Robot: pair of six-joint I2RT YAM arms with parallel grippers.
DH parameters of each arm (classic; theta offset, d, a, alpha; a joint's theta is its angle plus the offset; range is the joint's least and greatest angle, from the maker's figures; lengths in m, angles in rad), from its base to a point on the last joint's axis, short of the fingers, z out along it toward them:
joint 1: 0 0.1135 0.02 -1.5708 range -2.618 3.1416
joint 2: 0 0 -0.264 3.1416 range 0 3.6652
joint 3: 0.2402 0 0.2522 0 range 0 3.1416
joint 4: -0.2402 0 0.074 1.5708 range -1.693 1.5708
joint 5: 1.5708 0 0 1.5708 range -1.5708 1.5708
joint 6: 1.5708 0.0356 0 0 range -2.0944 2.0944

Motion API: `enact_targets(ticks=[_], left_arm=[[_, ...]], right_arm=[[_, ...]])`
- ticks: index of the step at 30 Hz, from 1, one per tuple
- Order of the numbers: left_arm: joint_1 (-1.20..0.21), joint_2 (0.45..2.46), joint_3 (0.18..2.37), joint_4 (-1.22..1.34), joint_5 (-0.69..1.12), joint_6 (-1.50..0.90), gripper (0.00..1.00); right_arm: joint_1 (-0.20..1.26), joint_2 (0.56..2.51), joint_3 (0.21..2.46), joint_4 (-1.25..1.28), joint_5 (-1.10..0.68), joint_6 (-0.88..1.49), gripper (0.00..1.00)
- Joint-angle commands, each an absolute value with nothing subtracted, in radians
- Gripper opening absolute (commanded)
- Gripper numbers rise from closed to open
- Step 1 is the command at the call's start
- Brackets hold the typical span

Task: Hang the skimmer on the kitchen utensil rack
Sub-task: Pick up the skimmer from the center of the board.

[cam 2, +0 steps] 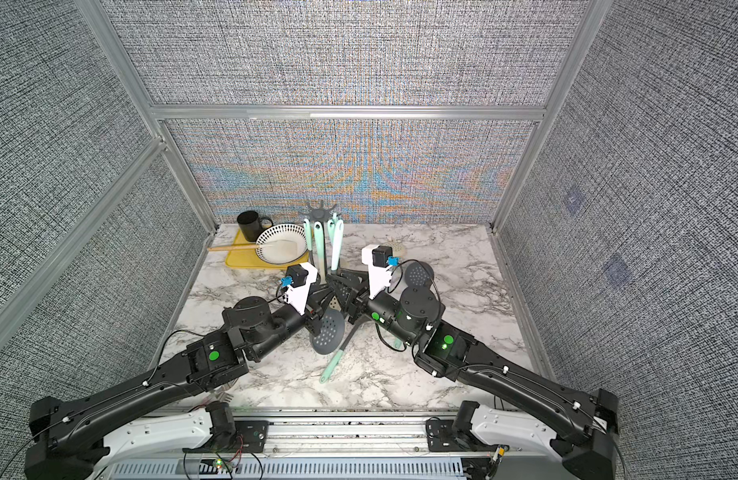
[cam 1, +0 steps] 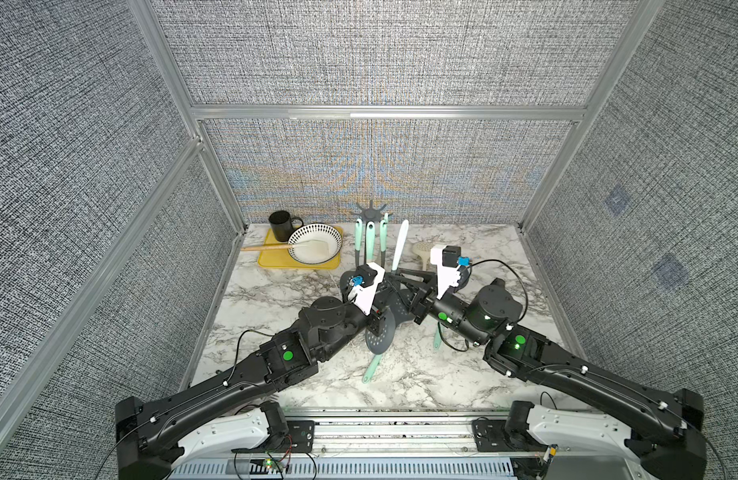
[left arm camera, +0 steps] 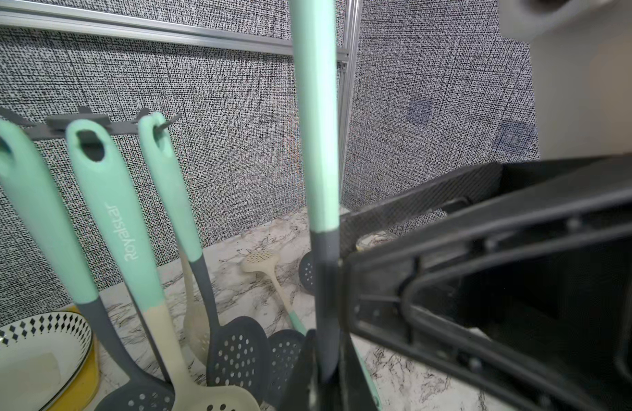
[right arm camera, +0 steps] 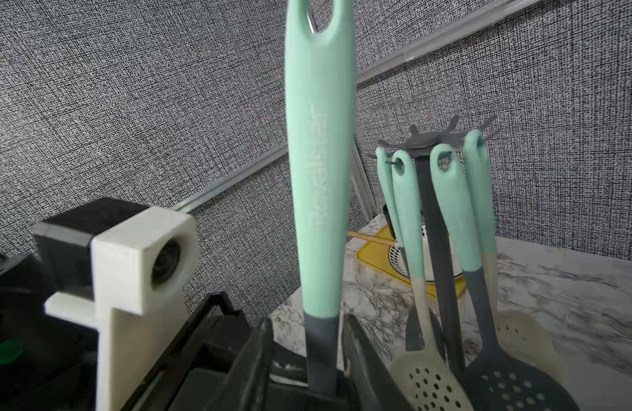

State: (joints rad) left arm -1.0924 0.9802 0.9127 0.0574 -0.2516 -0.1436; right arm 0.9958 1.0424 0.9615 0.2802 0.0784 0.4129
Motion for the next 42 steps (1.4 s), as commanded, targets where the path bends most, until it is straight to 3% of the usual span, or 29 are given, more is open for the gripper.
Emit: enact_targets(ticks=[1,20,25,29,30,31,33,34,39,42], left_arm=[[-1.094,0.981,0.921,0.095,-0.249,-0.153,0.02],[-1.094,0.976,0.917,0.083,-0.23,-0.156,0.02],[-1.094,0.976,0.915,0.08,-0.23,-0.155,0.02],[-1.094,0.978,0.924,0.058,-0.226,-0.164,0.01],[-1.094,0.98,0.93,0.049,-0.224,-0.167,0.08],[-1.094,0.98,0.933,0.04,-0.218,-0.171,0.21],[-1.092,0.975,0.939,0.022,-0.21,-0.185,0.58],[-1.093,0.969,0.94,0.007,-0.211,-0.197,0.7],[-1.088,0.864,0.936,-0.102,-0.183,-0.19,0.96],[-1.047,0.773,0.92,-0.185,-0.155,-0.156,0.99]], right_arm=[[0.997,1.045,0.974,0.308,0.086,0.41,0.3],[0.989,1.084,0.983,0.313,0.09,0.439,0.24],[0.988,1.089,0.986,0.307,0.092,0.442,0.16],[0.986,1.083,0.987,0.3,0.091,0.445,0.0],[0.985,1.08,0.986,0.296,0.086,0.441,0.0],[0.986,1.077,0.985,0.296,0.079,0.433,0.0],[0.984,1.07,0.987,0.283,0.079,0.423,0.0],[0.985,1.064,0.99,0.267,0.096,0.419,0.0],[0.939,0.993,0.983,0.136,0.209,0.368,0.0],[0.844,0.933,0.955,0.04,0.179,0.333,0.0]])
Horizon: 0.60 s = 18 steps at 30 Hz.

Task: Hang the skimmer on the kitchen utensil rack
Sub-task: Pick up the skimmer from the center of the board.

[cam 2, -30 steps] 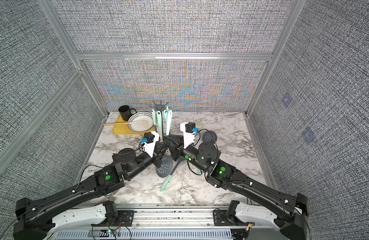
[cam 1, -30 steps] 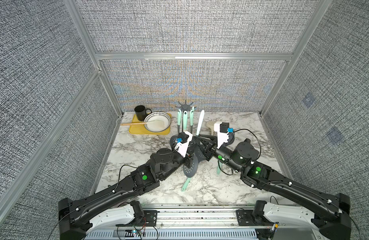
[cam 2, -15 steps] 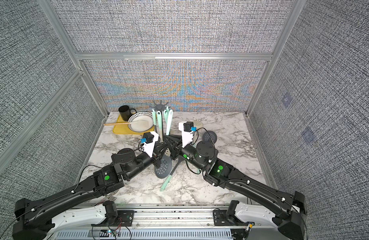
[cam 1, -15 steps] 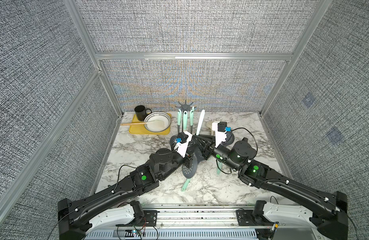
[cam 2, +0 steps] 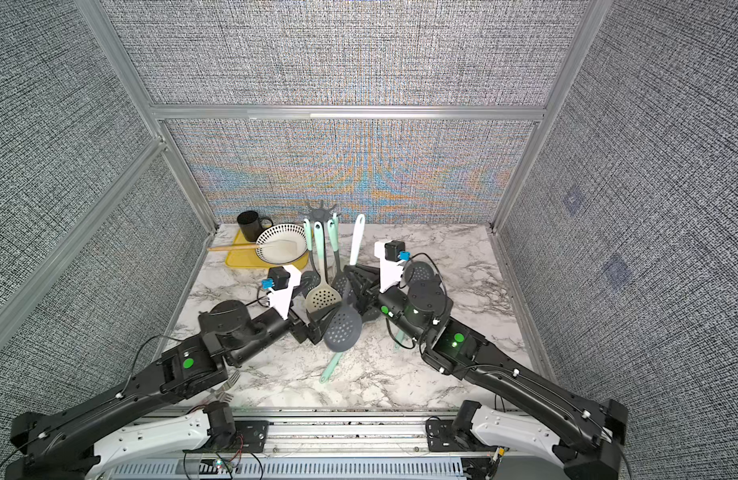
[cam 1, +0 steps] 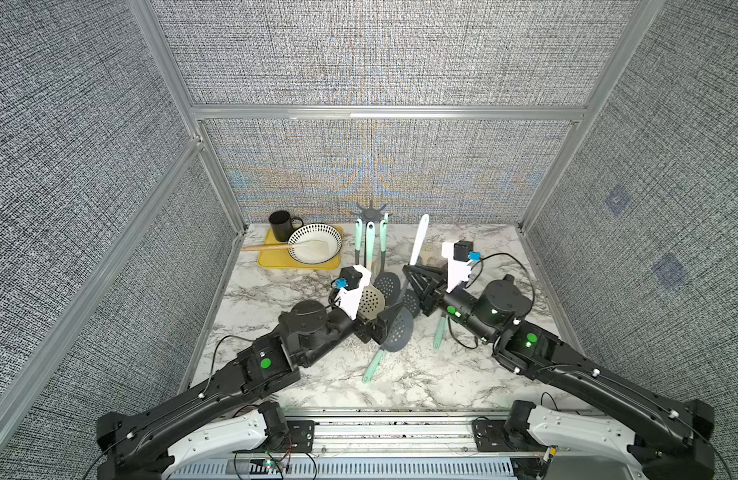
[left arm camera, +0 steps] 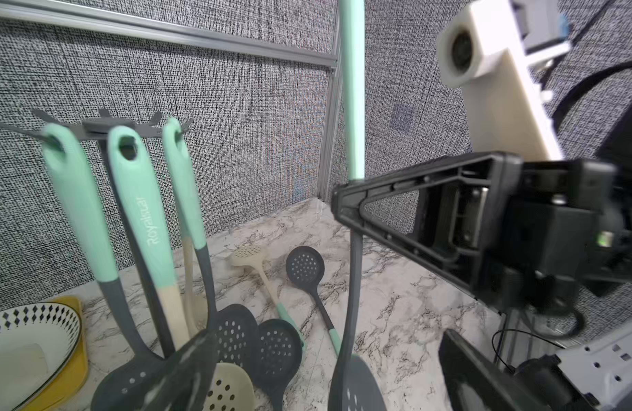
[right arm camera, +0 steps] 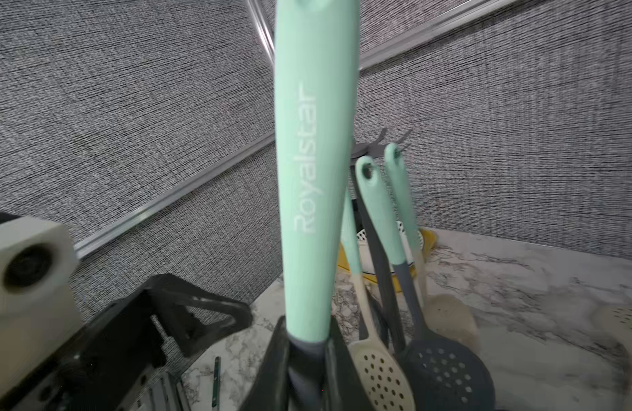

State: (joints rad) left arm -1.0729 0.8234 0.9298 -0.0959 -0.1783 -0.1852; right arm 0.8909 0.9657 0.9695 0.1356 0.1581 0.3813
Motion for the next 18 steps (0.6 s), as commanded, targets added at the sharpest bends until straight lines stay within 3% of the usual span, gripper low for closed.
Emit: enact_targets(ticks=[1,9,18], left_arm=[[-1.011,0.741,0.91,-0.202,-0.138,-0.159,1.0],[-0.668,0.652,0.834,-0.172,-0.046,-0.173,1.0],[-0.151,0.946,0.739,0.325,0.554,-0.323,1.0]], right_arm=[[0.809,0.919,0.953,0.003,0.143,0.311,0.0],[0.571,0.954,0.983,-0.149,-0.245,0.195,0.0],[0.533,1.04,1.046,-0.161,-0.4,0.133,0.0]])
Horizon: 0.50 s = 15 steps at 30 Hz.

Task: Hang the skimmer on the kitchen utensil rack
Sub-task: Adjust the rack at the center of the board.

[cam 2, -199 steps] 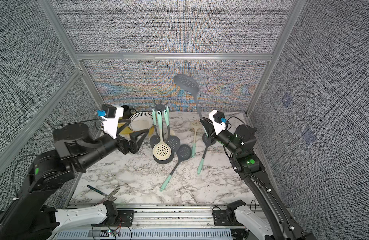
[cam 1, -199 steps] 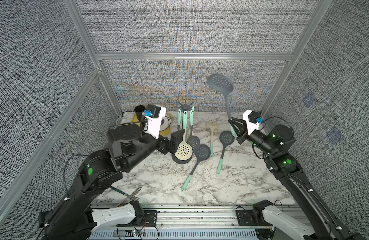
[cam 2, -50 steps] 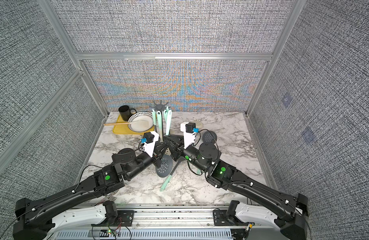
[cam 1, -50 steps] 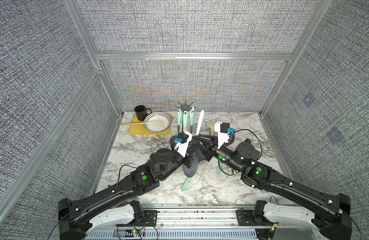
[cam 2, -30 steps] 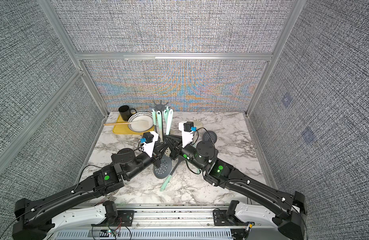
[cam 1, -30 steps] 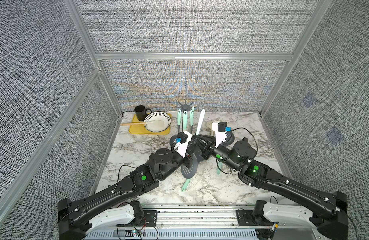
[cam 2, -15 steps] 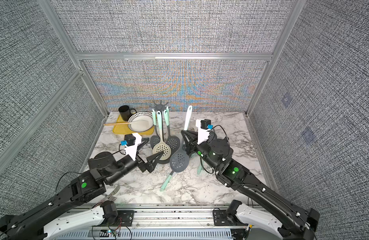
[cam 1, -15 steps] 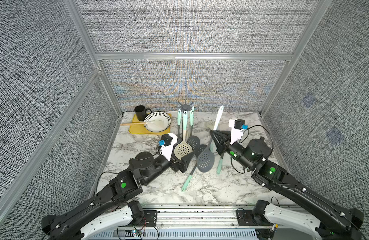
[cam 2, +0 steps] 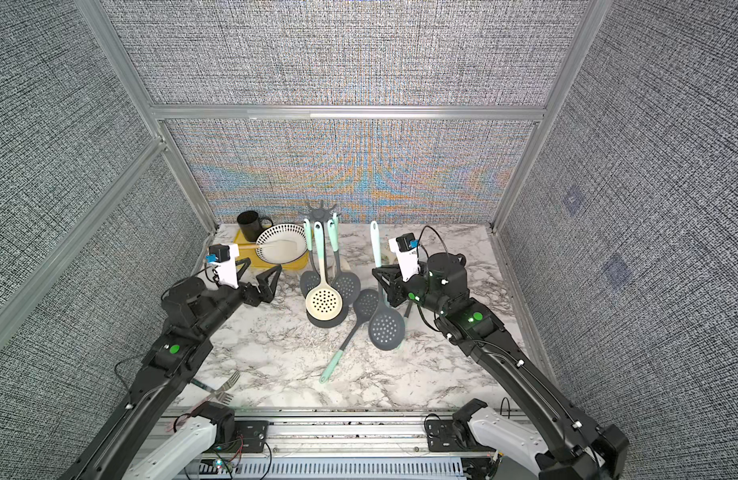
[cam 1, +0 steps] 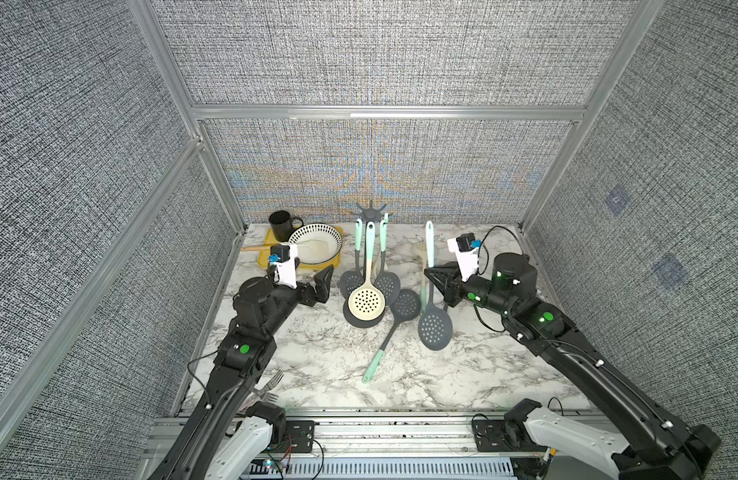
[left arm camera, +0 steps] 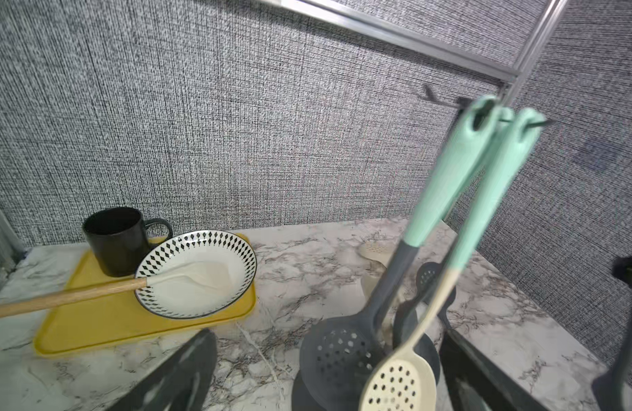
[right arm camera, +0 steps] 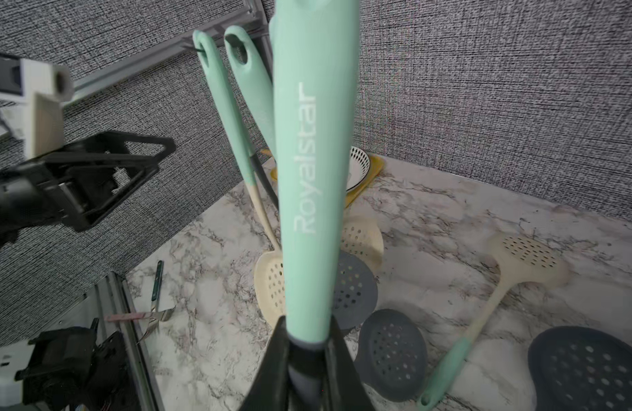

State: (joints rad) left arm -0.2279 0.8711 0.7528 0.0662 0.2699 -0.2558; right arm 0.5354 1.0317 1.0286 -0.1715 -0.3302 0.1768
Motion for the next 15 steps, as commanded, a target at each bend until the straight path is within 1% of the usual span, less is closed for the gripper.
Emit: enact_targets(ticks=[1,4,8,10,12,15], left_arm=[[-0.128,0.999,0.745,0.376,0.588,-0.32,0.99],[-0.097,1.141,0.8,0.426,0.654,-0.231,1.0],[-0.069,1.324,0.948,0.412,0.824,-0.128,0.99],[-0.049,1.4,1.022,0.384,0.881,-0.071,0.99],[-0.024,1.469,1.074,0.389,0.969,-0.048,0.99],[0.001,1.571,1.176,0.341,1.148,-0.001,0.99]], right_arm=[[0.533,1.045,1.051,-0.166,-0.382,0.124,0.0],[0.517,1.06,1.053,-0.158,-0.338,0.11,0.0],[0.454,1.111,1.067,-0.118,-0.381,0.116,0.0],[0.429,1.144,1.092,-0.114,-0.406,0.117,0.0],[0.422,1.17,1.117,-0.119,-0.417,0.107,0.0],[0.418,1.19,1.142,-0.133,-0.416,0.09,0.0]])
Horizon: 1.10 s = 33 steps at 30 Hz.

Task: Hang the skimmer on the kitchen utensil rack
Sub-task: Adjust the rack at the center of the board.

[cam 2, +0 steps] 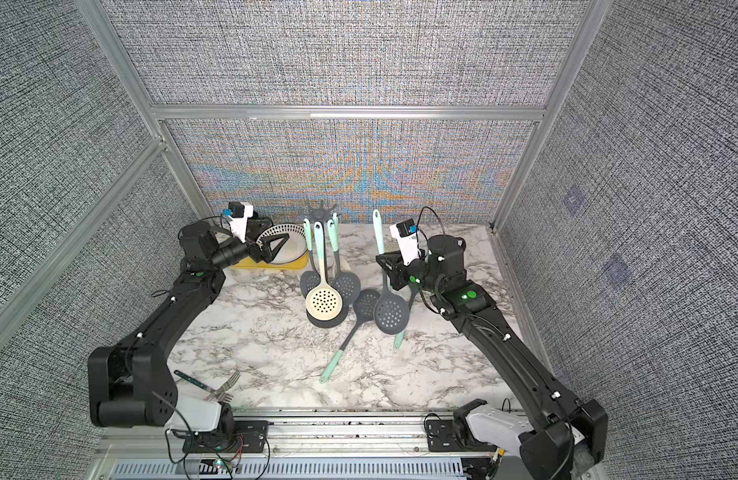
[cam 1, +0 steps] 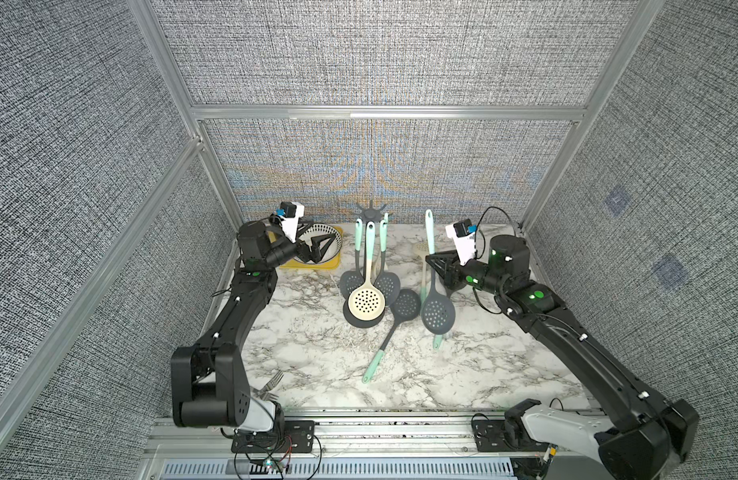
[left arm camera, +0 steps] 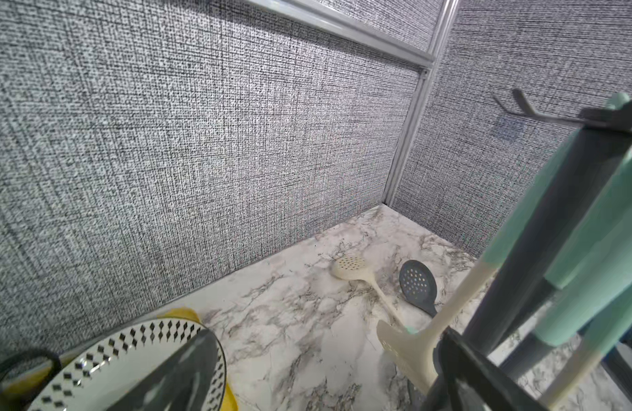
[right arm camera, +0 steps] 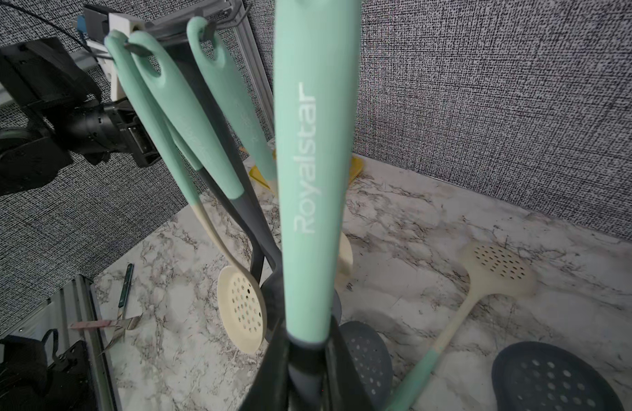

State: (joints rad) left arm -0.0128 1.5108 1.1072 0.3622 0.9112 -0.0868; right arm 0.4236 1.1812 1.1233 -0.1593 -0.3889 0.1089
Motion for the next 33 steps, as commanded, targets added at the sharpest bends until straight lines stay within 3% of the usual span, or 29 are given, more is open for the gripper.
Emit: enact_targets(ticks=[1,4,7,18,33], left_arm=[[0.003,1.605,1.208,0.319,1.194,0.012,0.99],[-0.008,1.715,1.34,0.215,1.365,0.061,0.99],[-0.061,1.772,1.431,0.033,1.377,0.2,0.99],[-0.144,1.905,1.546,0.045,1.445,0.198,0.95],[-0.16,1.902,1.499,0.04,1.603,0.231,0.95]], right_arm=[[0.417,1.192,1.145,-0.135,-0.416,0.087,0.0],[0.413,1.196,1.152,-0.139,-0.416,0.084,0.0],[0.411,1.198,1.157,-0.144,-0.418,0.084,0.0],[0.411,1.178,1.176,-0.177,-0.42,0.09,0.0],[0.411,1.194,1.18,-0.184,-0.423,0.086,0.0]])
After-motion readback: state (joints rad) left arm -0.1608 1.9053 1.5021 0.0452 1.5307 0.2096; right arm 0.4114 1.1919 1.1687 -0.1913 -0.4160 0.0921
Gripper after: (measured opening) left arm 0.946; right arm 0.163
